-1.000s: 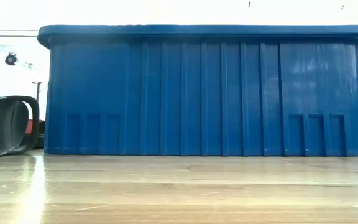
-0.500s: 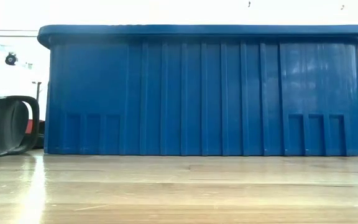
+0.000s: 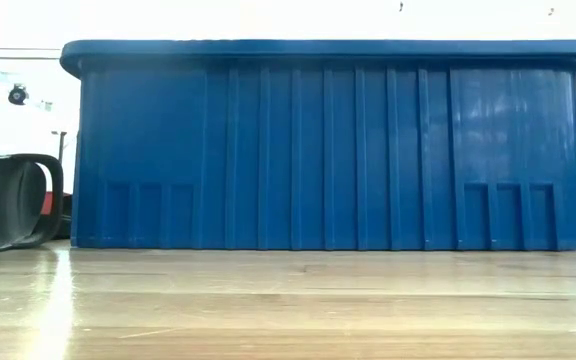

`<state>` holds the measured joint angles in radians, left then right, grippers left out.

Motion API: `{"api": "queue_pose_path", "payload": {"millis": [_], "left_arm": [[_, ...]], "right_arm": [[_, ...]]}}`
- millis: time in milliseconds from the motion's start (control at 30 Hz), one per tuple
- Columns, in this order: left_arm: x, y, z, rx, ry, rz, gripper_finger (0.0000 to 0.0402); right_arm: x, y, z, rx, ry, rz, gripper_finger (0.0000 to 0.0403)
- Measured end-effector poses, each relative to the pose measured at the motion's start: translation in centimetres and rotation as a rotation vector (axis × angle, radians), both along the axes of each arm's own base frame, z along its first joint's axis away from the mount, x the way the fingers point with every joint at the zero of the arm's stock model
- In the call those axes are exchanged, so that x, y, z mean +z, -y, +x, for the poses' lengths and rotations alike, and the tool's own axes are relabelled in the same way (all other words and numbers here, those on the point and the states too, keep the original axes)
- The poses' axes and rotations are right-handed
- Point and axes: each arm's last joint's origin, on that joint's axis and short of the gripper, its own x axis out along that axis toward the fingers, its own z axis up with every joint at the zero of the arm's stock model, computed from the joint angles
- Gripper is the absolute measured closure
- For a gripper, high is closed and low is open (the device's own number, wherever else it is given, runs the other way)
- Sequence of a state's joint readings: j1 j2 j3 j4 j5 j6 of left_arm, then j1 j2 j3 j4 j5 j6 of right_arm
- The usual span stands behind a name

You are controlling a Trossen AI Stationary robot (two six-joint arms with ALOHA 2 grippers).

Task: Pick and place slides into bin
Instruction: Put the pink slide into the blue bin

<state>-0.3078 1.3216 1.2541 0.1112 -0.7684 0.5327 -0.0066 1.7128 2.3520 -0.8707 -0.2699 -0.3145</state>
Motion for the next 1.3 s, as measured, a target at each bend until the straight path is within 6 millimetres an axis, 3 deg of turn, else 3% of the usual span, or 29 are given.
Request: {"api": "queue_pose_path", "payload": {"millis": [433,733,1167,1300], "left_arm": [[0.1,-0.2,0.1,0.007,0.007,-0.003,0.0358],[0.3,-0.2,0.1,0.006,0.023,-0.010,0.0358],[0.5,-0.3,0.0,0.008,0.050,-0.033,0.0330],[0.8,-0.4,-0.3,0.003,0.085,-0.075,0.0302]], "right_arm": [[-0.2,-0.5,0.8,0.006,0.006,0.022,0.0230],[-0.1,-0.5,1.0,0.011,0.043,-0.022,0.0354],[0.1,-0.4,0.9,-0.039,0.054,-0.048,0.0356],[0.4,-0.3,0.5,-0.053,0.073,-0.069,0.0356]]}}
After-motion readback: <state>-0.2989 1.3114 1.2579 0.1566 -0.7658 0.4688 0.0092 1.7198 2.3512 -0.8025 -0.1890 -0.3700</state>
